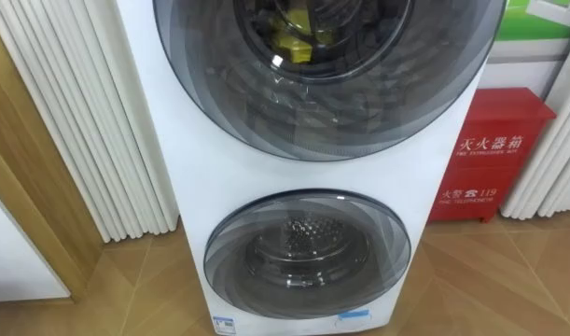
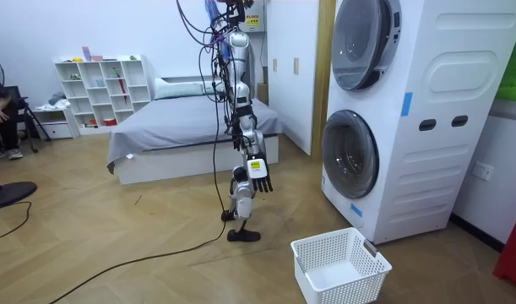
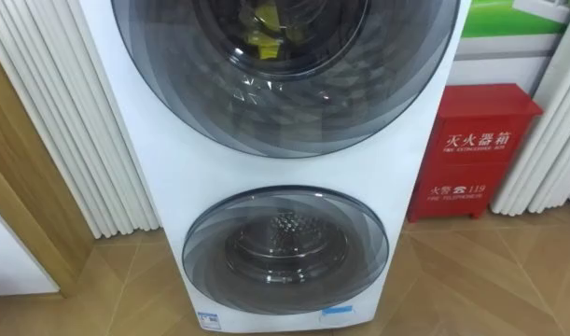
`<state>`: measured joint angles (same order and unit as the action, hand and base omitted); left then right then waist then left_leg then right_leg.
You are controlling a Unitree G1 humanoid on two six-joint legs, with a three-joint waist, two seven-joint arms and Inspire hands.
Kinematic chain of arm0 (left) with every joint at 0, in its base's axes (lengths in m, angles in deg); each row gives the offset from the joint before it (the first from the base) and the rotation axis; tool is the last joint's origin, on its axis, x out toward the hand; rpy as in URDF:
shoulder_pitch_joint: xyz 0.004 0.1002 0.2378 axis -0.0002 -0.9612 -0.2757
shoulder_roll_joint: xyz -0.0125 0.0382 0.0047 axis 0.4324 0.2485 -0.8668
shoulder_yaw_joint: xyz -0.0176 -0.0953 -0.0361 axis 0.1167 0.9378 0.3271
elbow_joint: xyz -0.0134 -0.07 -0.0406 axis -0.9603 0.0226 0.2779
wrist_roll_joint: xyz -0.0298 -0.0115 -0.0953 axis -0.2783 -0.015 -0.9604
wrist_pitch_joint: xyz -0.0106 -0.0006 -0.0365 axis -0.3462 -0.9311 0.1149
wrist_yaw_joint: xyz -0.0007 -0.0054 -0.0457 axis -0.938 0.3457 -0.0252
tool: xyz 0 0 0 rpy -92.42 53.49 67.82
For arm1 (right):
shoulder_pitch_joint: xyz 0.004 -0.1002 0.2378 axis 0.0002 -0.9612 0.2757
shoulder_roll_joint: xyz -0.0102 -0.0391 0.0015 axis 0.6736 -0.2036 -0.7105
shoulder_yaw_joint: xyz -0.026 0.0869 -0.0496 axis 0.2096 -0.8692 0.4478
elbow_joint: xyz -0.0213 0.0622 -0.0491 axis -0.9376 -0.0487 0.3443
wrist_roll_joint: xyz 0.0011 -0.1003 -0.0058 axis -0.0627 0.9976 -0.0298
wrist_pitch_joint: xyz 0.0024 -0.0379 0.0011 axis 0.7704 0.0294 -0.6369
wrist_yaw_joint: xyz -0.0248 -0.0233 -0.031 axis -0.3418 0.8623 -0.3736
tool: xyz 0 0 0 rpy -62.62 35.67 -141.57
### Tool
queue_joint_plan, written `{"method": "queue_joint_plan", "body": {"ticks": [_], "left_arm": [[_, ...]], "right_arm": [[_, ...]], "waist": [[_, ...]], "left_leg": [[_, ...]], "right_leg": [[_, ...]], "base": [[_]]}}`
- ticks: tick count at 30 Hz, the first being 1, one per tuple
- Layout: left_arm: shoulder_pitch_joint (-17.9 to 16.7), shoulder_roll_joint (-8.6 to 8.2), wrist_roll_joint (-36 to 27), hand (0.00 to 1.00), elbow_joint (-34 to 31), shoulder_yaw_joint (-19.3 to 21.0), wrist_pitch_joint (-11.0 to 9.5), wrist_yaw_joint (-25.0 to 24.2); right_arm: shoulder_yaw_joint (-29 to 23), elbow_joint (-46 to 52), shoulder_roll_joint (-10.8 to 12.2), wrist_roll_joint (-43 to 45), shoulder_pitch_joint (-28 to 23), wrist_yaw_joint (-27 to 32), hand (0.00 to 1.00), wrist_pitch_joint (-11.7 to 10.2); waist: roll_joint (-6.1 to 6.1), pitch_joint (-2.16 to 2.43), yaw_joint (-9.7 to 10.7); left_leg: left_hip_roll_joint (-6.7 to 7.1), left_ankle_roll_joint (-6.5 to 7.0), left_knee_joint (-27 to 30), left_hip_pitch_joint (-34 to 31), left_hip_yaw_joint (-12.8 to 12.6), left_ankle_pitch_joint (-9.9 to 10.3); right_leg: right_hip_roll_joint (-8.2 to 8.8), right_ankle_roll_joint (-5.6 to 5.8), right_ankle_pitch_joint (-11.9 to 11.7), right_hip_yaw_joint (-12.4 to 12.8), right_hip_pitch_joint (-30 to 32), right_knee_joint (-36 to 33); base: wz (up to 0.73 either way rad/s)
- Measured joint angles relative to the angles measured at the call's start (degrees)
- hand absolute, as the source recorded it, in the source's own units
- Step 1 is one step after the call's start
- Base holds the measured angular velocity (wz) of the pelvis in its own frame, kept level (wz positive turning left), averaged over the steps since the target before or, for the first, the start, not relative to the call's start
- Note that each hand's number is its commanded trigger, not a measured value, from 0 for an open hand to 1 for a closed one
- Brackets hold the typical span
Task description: Pick clothes from washing machine
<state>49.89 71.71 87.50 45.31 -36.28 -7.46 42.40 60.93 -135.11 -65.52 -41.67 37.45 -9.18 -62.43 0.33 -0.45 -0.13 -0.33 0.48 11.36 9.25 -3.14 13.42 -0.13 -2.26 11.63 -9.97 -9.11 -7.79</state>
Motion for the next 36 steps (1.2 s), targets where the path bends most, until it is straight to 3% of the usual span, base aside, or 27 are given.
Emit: {"method": "queue_joint_plan", "body": {"ticks": [13, 22, 29, 30, 32, 36], "left_arm": [[0.6, 0.31, 0.0, 0.0, 0.0, 0.0, -1.6, -0.3], [0.5, 0.42, -0.1, 0.0, 0.0, 0.0, -1.7, -1.0], [0.3, 0.36, -1.9, 0.0, 0.0, -0.1, -2.2, 0.1], [0.5, 0.37, -2.1, 0.0, -0.1, 0.0, -2.6, 0.2], [0.4, 0.37, -2.2, 0.0, -0.5, 0.2, -2.9, 0.3], [0.3, 0.96, -2.2, 0.0, -0.9, 0.4, -3.6, 1.3]], "right_arm": [[0.1, 0.2, 0.1, 0.4, 0.0, -0.1, 0.0, -0.8], [0.0, 0.4, 0.1, 0.9, 0.2, -0.3, 0.0, -0.8], [0.1, 1.0, 0.2, 1.5, 1.8, 2.9, 0.0, -0.7], [0.0, 2.7, 0.2, 2.0, 2.1, 3.8, 0.0, -0.4], [-0.8, 10.0, 0.1, 3.9, 2.2, 5.3, 0.0, 0.1], [-2.6, 20.3, -0.8, 3.7, 6.4, 8.1, 0.0, -1.4]], "waist": [[0.5, 0.0, -0.2], [0.62, 0.0, -0.2], [0.48, 0.02, -0.4], [0.74, 0.15, -0.4], [0.45, -0.11, -0.2], [0.96, -0.33, -0.1]], "left_leg": [[-0.01, 0.0, 0.0, -0.1, 0.0, 0.0], [0.01, 0.0, -0.1, -0.1, 0.0, 0.0], [-0.02, 0.0, 0.0, 0.0, -0.4, 0.0], [-0.08, 0.0, 0.0, 0.1, -0.9, 0.0], [-0.21, 0.0, 0.0, 0.1, -1.3, 0.0], [-0.25, 0.0, 0.0, 0.4, -1.3, 0.0]], "right_leg": [[0.02, 0.0, 0.0, -0.3, 0.0, 0.0], [0.02, 0.0, 0.0, -0.2, 0.1, 0.1], [-0.01, 0.0, 0.0, 0.0, 0.0, 0.0], [0.0, 0.0, 0.0, 0.1, 0.0, -0.1], [-0.01, -0.01, 0.0, 0.3, -0.1, -0.6], [0.04, -0.01, 0.0, 0.0, -0.1, -1.1]], "base": [[0.0], [0.0], [-0.01], [-0.06], [-0.11], [0.03]]}}
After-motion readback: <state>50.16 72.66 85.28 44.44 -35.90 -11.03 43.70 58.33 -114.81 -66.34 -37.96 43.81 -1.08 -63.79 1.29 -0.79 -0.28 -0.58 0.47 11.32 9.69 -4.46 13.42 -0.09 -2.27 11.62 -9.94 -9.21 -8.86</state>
